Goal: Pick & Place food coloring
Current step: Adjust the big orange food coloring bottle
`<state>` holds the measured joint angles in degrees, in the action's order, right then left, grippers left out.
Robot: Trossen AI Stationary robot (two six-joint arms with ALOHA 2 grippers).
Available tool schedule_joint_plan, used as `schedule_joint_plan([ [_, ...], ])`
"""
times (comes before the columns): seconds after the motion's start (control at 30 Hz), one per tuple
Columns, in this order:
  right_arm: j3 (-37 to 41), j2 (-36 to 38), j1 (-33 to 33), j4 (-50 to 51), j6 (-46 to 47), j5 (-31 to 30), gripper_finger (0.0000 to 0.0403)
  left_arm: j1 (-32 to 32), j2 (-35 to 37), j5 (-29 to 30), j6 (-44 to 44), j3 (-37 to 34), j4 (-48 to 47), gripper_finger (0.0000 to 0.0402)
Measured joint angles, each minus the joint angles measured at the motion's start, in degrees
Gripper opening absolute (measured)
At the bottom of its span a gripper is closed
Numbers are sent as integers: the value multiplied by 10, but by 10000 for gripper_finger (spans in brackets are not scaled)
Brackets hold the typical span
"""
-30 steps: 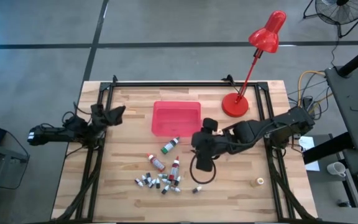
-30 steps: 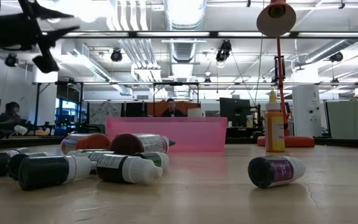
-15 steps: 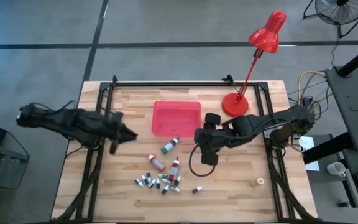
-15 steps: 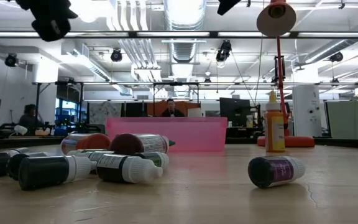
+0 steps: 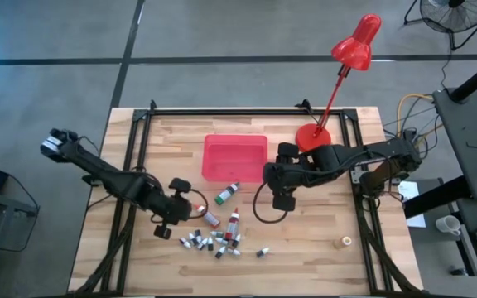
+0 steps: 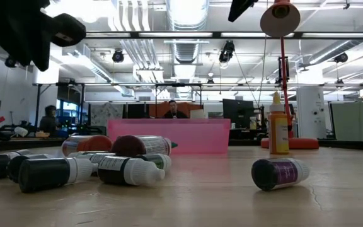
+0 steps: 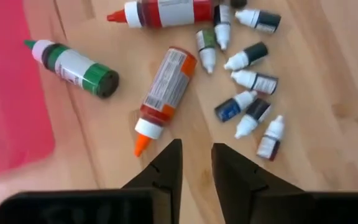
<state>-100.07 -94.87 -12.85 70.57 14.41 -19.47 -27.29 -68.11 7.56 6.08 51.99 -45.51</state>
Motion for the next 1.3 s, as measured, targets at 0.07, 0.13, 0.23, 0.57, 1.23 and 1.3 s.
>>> schedule_joint_plan([
  [0.07,0,0,2,0,-12,3,219,0,-22,1,-23,-1,3,81],
  [0.13,0,0,6,0,-21,5,219,0,-50,6,-51,-6,7,107],
  [0.23,0,0,12,0,-33,12,219,0,-85,53,-102,-5,16,150],
  [0.57,0,0,29,2,-73,22,219,25,-138,57,-152,-15,90,201],
  [1.23,0,0,38,-3,-73,19,219,89,-192,-2,-161,-59,159,180],
  [1.3,1,0,38,-4,-71,18,219,89,-192,-2,-156,-59,164,167],
])
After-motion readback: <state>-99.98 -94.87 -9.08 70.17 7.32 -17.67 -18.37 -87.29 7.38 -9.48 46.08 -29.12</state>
